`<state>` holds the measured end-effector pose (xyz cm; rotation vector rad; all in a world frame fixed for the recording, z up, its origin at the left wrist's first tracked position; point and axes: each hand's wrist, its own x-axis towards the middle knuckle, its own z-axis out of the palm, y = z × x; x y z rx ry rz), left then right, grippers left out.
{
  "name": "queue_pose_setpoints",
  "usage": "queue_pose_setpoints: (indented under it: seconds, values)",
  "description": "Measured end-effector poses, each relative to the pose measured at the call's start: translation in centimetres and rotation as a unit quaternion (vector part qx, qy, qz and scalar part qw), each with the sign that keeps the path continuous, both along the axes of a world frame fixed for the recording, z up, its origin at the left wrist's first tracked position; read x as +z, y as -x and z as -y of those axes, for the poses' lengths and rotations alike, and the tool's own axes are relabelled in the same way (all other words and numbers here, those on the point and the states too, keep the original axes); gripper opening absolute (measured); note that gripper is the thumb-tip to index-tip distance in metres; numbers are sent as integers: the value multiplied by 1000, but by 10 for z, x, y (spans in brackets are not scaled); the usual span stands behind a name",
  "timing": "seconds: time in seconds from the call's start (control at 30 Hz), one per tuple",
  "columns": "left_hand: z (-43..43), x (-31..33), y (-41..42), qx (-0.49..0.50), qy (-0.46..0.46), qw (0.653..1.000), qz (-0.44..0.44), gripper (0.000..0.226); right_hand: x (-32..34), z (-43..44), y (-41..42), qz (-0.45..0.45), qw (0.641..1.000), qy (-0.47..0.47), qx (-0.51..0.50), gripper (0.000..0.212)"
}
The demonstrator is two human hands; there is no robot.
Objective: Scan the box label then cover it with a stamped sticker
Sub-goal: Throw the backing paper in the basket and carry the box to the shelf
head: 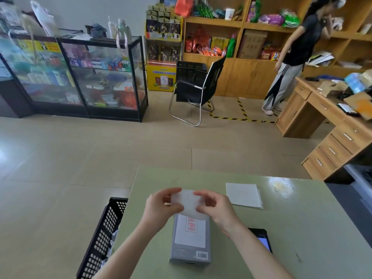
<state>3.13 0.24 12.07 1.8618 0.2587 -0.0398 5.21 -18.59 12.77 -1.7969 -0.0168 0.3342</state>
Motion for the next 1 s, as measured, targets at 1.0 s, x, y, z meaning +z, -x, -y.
queue_pose_setpoints:
  seconds: [1.0]
  values:
    - [3, 17, 7, 48, 127, 991, -22, 33, 12, 4, 5, -162, 971, -174, 0, 17]
